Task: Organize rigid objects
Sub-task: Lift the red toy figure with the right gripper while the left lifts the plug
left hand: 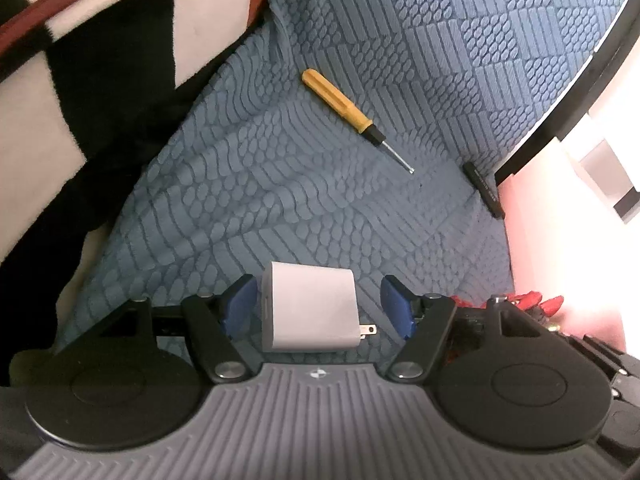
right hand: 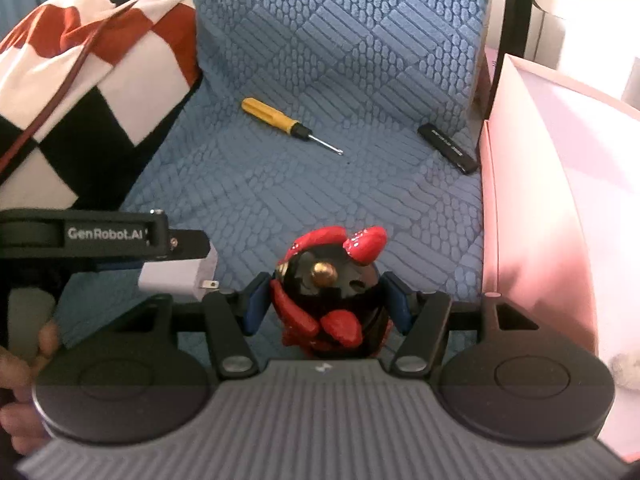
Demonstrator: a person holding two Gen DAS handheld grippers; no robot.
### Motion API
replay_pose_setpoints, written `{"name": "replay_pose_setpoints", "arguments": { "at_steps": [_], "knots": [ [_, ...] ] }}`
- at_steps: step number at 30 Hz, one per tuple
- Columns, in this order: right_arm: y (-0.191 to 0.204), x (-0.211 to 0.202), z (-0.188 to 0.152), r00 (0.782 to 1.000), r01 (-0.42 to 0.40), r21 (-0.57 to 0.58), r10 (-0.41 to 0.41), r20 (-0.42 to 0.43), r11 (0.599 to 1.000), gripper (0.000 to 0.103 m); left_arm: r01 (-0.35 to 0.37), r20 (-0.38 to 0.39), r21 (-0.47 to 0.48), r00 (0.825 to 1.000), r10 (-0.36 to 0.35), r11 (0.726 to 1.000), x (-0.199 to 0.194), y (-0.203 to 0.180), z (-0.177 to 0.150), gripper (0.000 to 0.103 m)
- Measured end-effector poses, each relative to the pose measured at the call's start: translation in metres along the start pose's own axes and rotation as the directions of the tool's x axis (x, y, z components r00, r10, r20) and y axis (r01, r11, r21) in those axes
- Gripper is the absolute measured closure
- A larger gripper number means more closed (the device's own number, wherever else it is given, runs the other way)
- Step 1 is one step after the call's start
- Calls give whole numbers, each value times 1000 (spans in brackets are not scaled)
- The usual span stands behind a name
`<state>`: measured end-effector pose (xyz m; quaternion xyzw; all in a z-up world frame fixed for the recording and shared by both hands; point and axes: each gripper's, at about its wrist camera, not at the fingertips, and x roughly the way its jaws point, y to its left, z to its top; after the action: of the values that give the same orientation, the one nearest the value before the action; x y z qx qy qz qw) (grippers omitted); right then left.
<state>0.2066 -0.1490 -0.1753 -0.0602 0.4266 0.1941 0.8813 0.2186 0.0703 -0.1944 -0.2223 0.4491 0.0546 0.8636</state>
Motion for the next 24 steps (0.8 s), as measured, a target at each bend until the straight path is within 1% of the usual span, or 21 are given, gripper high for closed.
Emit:
{"name": "replay_pose_setpoints", "arguments": {
  "at_steps": [6,11,13,14,16,17,24],
  "knots": [
    [-1,7,-1,1000,9,6,-9,-15,1000,40,-33,-14,42,999,34,999,8,-4,-2,30],
    [-2,9,-1,1000,10,21,-10,-14,1000,40,-43,-31,64,999,45,997,16,-6,-4,30],
    [-3,9,-1,1000,10,31,-9,-13,999,40,-56,-21,78,998,58,995,18,-8,-5,31],
    [-3,9,-1,1000,9,36,-9,-12,999,40,-58,-18,83,998,59,995,18,-8,-6,32],
    [-3,7,-1,1000,8,45,-7,-6,999,40,-65,-14,91,998,67,994,19,-9,-6,41],
    [-3,7,-1,1000,7,45,-7,-4,999,40,-73,-11,95,997,75,993,19,-9,-5,41],
    [-1,4,-3,1000,11,49,-11,-2,999,40,-61,-17,88,998,63,994,19,-7,-4,42]
  ]
}}
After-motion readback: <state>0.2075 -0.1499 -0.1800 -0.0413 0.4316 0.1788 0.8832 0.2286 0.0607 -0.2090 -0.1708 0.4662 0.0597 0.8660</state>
